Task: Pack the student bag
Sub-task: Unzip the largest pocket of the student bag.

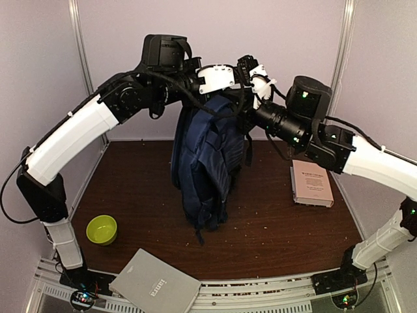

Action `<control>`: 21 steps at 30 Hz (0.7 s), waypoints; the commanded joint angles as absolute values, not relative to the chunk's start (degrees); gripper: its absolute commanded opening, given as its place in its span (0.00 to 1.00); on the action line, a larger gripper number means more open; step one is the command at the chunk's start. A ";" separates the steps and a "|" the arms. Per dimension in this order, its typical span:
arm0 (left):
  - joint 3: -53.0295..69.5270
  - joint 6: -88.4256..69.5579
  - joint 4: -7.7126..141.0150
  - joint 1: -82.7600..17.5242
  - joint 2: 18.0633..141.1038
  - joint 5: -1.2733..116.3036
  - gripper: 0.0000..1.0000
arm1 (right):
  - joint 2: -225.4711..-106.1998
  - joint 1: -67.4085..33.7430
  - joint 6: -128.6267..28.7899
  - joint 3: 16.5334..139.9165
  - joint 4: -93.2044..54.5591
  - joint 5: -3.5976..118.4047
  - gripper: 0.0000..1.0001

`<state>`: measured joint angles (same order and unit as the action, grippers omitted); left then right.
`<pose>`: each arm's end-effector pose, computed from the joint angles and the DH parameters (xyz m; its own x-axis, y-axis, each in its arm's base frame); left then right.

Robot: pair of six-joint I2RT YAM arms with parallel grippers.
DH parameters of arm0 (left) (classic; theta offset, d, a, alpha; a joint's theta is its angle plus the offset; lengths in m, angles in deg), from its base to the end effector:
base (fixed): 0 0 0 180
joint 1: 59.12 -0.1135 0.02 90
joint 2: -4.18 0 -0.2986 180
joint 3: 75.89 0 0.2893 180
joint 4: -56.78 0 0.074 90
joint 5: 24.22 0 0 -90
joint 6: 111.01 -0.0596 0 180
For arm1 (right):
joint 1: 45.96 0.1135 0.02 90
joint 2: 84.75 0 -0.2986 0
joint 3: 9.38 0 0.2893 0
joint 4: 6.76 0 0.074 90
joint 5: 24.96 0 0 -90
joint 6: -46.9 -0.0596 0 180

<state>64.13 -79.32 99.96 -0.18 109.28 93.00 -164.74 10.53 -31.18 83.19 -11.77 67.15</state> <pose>0.2610 -0.3806 0.5491 0.4105 0.7850 -0.4640 0.3406 0.3400 0.8766 0.2132 0.3180 0.4882 0.2391 -0.0128 -0.9709 -0.7805 0.5923 -0.2000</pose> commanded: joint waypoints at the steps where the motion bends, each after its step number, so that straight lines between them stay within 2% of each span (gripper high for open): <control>1: 61.86 -76.78 74.46 1.10 100.19 91.74 0.00 | -168.76 10.92 -40.21 81.91 -1.27 63.77 0.00; 4: 49.93 -69.84 74.87 1.05 94.90 87.90 0.00 | -166.81 10.48 -42.36 74.37 2.47 63.90 0.00; 9: 36.50 -56.61 81.26 0.74 92.37 70.25 0.00 | -159.39 9.37 -46.39 59.00 4.35 62.64 0.00; 13: 34.11 -47.88 82.07 0.75 97.48 57.85 0.00 | -150.76 9.26 -49.34 48.77 1.61 64.90 0.00; 21: 37.82 -39.65 76.52 0.53 108.88 54.09 0.00 | -134.23 10.10 -56.95 35.41 -17.26 69.29 0.00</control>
